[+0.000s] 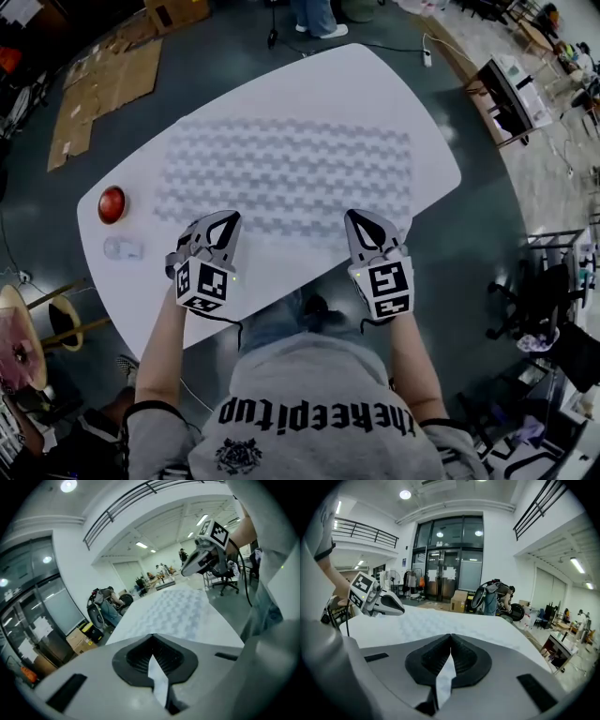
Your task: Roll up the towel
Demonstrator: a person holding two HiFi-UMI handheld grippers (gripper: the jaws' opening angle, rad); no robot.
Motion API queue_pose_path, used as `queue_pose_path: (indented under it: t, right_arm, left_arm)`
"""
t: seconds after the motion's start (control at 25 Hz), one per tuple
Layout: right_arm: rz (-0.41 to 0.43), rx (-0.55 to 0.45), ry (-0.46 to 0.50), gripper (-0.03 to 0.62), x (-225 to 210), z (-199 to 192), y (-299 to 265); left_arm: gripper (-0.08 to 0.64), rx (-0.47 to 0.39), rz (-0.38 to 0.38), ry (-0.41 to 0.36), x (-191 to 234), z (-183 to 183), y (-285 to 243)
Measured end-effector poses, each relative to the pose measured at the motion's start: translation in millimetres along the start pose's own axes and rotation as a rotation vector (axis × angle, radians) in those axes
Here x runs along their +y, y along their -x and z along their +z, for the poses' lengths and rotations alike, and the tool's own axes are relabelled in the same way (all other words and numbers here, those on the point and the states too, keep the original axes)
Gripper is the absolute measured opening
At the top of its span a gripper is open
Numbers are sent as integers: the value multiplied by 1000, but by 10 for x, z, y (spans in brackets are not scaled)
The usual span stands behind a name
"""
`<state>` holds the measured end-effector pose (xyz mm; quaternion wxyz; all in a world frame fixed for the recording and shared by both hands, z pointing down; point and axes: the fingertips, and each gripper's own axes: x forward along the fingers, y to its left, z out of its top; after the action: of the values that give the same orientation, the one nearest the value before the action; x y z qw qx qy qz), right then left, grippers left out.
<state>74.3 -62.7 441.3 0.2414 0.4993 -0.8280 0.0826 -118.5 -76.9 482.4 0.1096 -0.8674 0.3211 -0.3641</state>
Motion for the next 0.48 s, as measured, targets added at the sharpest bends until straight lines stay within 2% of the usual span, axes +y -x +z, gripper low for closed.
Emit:
queue_pose_path:
  t: [0.24, 0.48]
  right_arm:
    - [89, 179, 63, 30, 265, -645, -253]
    - [220, 325, 155, 86, 547, -1158, -353]
  left_arm:
    - [8, 130, -180, -162, -390, -534, -251]
    - [77, 214, -333, -281, -680, -879, -308]
